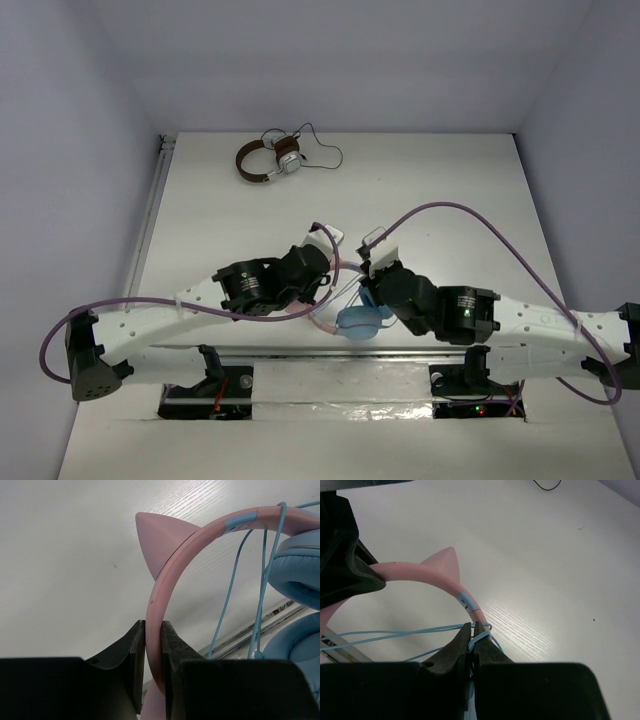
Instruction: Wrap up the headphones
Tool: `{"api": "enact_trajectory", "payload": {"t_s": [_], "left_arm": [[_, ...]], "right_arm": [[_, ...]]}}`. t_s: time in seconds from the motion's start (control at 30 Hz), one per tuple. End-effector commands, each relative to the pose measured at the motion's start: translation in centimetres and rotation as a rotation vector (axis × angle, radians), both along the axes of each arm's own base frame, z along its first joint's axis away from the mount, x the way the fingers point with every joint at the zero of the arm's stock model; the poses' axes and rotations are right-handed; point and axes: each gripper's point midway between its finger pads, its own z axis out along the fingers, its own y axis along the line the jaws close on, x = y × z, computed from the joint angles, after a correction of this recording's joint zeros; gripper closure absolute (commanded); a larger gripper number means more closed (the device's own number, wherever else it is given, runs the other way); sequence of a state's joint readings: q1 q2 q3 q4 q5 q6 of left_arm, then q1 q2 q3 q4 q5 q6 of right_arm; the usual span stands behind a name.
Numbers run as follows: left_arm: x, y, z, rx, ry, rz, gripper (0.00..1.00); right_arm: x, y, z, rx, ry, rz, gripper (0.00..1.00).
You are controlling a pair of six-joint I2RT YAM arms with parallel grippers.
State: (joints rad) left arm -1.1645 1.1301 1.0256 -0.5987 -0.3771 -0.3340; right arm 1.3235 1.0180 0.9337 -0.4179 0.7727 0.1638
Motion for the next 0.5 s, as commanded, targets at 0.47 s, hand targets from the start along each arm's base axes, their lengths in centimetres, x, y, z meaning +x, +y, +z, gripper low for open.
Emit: {"api": "enact_trajectory", "payload": {"t_s": [0.47], "left_arm": [[-2.3, -1.5, 4.6, -0.079, -0.042, -0.249, 1.0]], "right_arm": [[3.3, -3.9, 6.3, 0.031, -0.268, -0.223, 0.83]]}}
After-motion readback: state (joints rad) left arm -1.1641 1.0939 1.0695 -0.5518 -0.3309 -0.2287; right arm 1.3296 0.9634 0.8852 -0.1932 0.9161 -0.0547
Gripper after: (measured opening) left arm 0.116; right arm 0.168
